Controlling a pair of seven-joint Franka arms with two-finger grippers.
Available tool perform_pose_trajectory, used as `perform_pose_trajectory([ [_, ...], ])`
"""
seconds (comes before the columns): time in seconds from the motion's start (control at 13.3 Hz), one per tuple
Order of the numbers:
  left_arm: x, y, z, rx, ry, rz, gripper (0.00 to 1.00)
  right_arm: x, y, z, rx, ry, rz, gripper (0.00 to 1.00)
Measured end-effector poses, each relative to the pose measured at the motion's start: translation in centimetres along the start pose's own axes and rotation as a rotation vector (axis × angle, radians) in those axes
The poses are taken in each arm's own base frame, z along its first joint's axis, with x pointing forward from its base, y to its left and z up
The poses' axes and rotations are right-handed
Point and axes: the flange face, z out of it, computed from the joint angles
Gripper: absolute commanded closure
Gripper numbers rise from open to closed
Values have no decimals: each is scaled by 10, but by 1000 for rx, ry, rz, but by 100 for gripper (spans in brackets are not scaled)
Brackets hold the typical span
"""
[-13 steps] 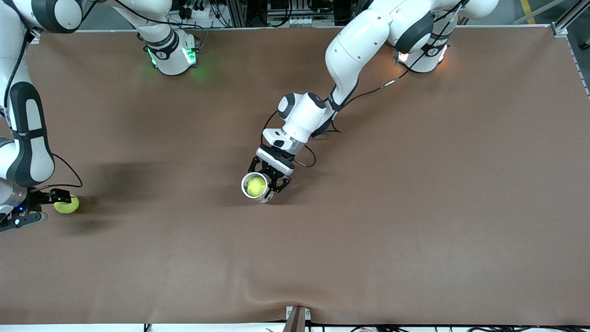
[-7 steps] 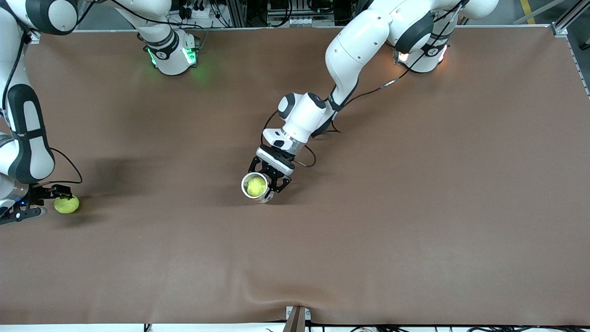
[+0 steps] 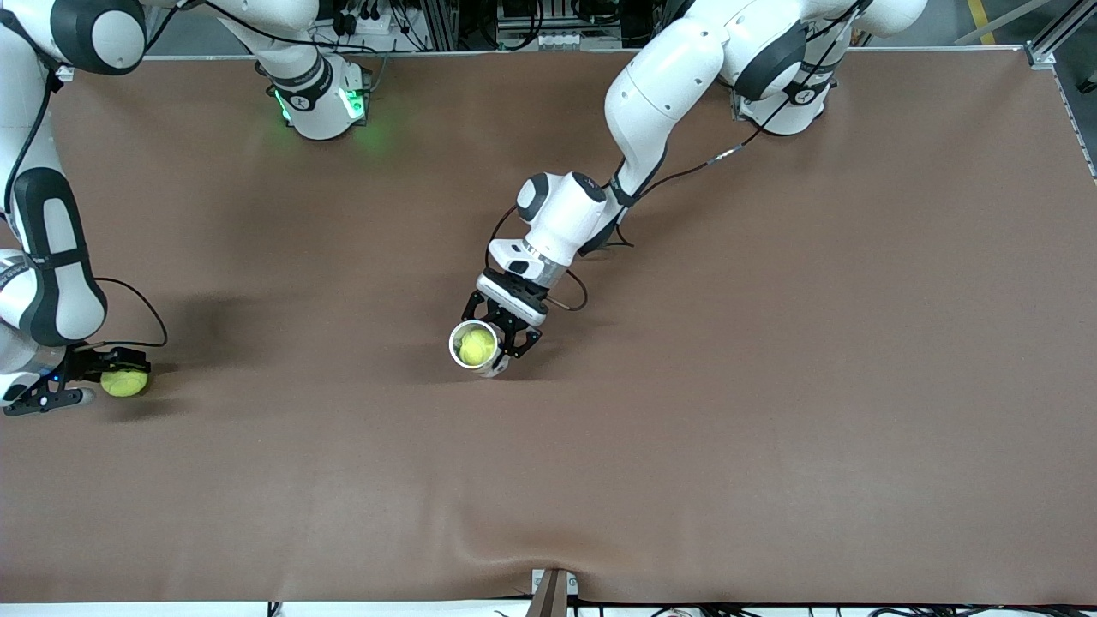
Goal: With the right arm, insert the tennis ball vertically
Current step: 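Grasp the second tennis ball with the right gripper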
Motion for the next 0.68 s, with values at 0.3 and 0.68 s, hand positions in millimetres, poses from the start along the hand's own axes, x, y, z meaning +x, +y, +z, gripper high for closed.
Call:
perform_pose_trajectory([
  [0.3,0,0,0,0,0,0,30,2,-1,-1,29,42,37,0],
  [0.68,0,0,0,0,0,0,30,2,0,10,23,46,0,91],
])
